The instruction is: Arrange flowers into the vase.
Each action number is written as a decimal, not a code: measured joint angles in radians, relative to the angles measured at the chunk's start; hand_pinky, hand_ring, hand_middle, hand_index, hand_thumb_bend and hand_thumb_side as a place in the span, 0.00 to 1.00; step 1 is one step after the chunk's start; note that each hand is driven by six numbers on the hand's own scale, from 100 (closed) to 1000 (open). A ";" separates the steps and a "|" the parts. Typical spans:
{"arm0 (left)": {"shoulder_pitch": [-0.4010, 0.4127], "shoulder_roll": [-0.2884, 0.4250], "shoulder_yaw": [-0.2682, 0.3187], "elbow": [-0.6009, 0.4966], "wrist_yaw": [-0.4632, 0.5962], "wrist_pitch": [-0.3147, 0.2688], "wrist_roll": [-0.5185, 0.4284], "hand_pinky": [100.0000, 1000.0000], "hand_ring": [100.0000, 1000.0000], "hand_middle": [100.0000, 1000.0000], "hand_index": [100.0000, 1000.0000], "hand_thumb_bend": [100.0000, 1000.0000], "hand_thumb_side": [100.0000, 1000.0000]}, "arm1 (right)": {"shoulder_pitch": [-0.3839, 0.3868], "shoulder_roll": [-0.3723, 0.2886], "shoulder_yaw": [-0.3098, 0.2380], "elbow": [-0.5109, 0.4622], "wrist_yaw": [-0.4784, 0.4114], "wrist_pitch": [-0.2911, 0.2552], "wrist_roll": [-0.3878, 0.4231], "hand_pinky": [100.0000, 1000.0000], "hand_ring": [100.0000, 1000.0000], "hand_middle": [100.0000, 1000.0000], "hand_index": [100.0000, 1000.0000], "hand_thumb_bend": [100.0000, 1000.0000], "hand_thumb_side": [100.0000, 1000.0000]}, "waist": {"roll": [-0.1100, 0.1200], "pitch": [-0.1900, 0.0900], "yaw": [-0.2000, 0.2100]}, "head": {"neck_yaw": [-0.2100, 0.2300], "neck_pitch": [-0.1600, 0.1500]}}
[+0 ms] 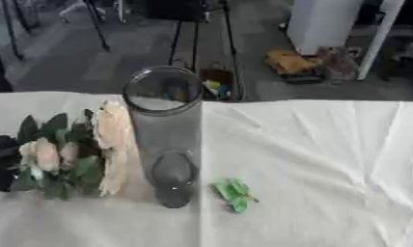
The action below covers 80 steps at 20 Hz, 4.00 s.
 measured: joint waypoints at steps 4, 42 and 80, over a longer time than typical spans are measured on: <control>0.004 0.001 0.002 -0.004 0.039 0.002 -0.027 0.00 0.00 0.00 0.05 0.00 0.32 | 0.000 0.000 0.000 0.000 0.002 0.007 -0.001 0.75 0.67 0.43 0.86 0.00 0.81 | 0.001 0.000 0.000 | 0.000 0.000; 0.043 0.053 0.140 -0.246 0.313 0.216 0.253 0.00 0.00 0.00 0.00 0.00 0.33 | 0.017 0.000 -0.006 0.000 -0.002 0.043 -0.004 0.76 0.68 0.43 0.87 0.00 0.82 | -0.001 -0.023 0.020 | -0.019 0.015; -0.557 -0.215 0.137 -0.207 1.282 0.299 1.025 0.00 0.00 0.00 0.00 0.00 0.69 | 0.054 -0.046 0.001 0.000 -0.047 0.095 -0.007 0.76 0.68 0.43 0.87 0.00 0.82 | 0.071 -0.132 -0.040 | 0.013 0.104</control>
